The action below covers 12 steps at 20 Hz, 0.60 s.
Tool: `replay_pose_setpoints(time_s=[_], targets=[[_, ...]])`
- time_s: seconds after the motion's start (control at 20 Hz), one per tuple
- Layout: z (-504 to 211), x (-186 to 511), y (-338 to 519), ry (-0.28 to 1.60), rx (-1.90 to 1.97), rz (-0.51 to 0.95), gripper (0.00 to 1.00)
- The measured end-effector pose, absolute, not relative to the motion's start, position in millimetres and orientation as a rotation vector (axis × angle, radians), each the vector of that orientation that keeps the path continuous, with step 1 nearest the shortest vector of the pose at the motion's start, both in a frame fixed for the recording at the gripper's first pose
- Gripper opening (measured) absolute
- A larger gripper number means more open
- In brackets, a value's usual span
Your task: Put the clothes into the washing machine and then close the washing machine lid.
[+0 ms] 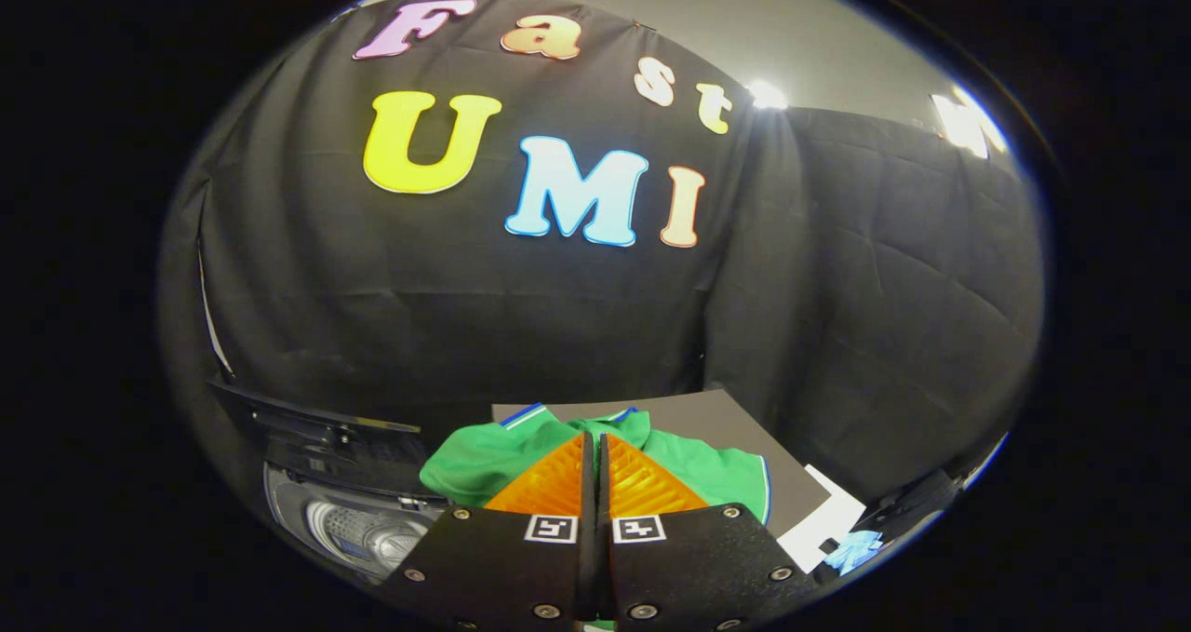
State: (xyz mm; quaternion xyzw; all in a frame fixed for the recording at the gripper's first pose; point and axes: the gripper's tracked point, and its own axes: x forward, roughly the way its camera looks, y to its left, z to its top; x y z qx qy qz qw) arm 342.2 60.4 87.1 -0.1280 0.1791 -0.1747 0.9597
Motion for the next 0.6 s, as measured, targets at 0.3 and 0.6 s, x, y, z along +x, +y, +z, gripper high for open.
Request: replay_pose_setpoints(time_s=[0.3, 0.6], targets=[[80.3, 342.9, 139.1, 0.352, -0.226, -0.237, 0.00], [74.2, 339.8, 202.4, 0.346, -0.238, -0.140, 0.00]])
